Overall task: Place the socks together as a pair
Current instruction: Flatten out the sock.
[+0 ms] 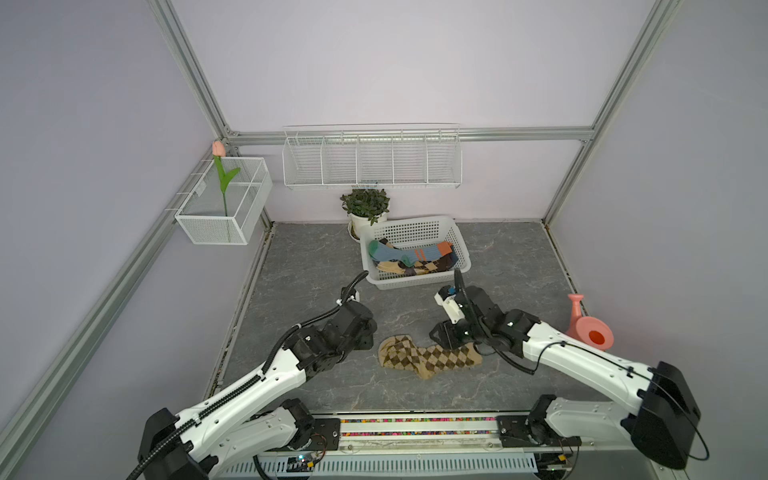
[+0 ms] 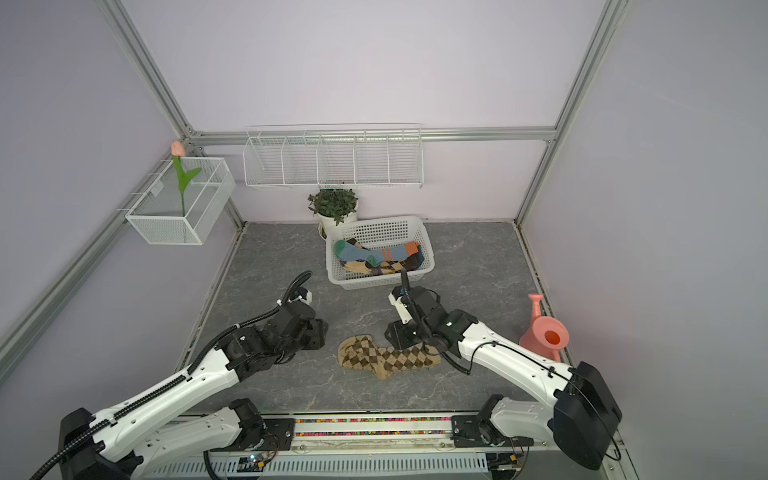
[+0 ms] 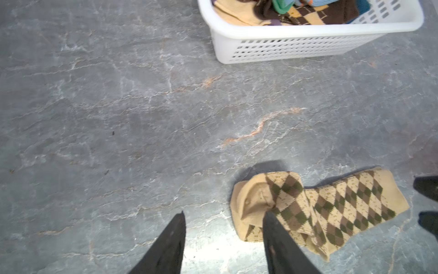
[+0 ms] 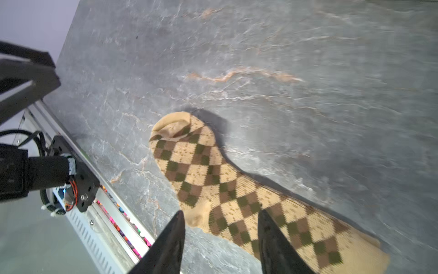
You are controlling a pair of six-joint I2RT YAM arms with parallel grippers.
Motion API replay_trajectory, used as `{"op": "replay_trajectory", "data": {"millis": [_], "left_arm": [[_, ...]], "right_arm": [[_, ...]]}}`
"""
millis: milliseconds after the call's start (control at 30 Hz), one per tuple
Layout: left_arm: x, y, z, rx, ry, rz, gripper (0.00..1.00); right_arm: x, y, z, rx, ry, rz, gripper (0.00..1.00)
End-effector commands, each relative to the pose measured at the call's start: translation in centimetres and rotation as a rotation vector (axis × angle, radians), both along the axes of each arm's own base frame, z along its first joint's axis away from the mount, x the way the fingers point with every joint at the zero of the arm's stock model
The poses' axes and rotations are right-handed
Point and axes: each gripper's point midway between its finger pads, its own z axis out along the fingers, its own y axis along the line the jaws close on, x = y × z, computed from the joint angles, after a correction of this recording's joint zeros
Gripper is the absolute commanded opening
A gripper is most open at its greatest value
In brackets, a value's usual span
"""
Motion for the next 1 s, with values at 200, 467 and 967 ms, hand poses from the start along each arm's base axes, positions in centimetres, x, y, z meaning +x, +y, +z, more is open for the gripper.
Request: {"op": "replay_trajectory", "data": {"millis": [200, 467, 967], "left_arm": [[1.8, 1.1, -2.3, -0.173, 0.035, 0.105, 0.56], [2.4, 1.1, -2.5, -0.178, 0.030, 0.102, 0.56], [2.4, 1.3, -2.5, -0.185, 0.035, 0.086, 0.56]], "right_arm": [[-0.3, 5.9, -0.5, -0.086, -0.104, 0.216, 0.55], [-0.8, 7.8, -2.3, -0.209, -0.155, 0.331, 0.56], [-2.4, 8.9, -7.6, -0.421, -0.145, 0.438, 0.29]]}}
